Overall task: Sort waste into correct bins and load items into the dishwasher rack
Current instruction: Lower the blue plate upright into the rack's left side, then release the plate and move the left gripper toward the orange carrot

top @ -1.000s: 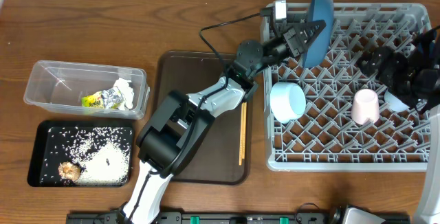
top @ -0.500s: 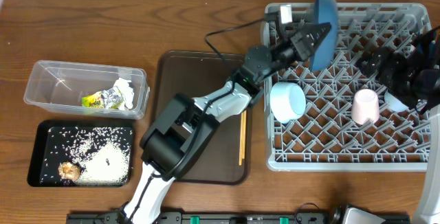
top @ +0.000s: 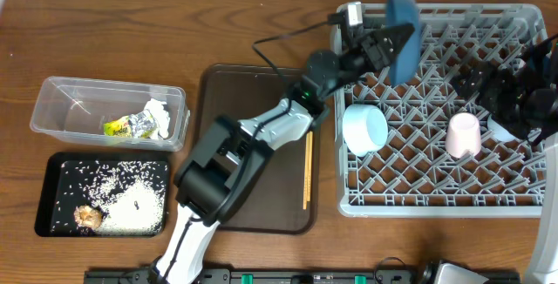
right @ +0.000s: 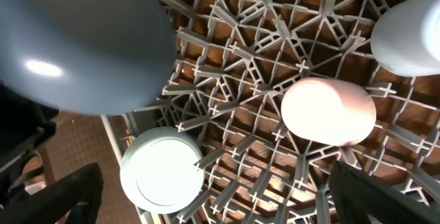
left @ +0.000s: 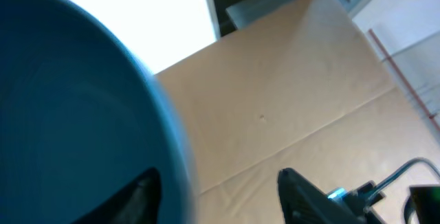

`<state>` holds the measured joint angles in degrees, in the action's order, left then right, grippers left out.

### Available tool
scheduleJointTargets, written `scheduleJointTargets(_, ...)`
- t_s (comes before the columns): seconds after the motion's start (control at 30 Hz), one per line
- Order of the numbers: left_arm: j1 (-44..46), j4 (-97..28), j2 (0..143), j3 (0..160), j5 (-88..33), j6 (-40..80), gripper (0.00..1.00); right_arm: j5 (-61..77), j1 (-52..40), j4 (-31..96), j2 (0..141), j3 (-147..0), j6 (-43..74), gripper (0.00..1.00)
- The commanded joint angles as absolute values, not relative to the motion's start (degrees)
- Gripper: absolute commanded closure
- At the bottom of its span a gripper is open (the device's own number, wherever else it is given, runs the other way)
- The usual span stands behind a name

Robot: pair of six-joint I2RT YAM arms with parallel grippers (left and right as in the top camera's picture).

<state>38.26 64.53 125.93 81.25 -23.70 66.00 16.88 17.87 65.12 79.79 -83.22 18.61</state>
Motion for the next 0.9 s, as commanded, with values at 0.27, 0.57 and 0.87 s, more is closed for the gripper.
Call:
scheduleJointTargets(0.27,32.3,59.5,126.2,82.4,-33.2,61.0,0.02,16.5,18.4,65.5,79.8,-83.8,17.7,0.02)
scheduleJointTargets(0.57,23.9,50.8,125.6,82.4,-42.2,57.3,0.02,16.5,18.4,65.3,79.8,-83.8,17.8,0.03)
scheduleJointTargets(0.87,16.1,32.8,125.4,82.4,-55.9,51.7,0.02,16.5,18.4,64.9,79.8,-83.8,17.7,0.02)
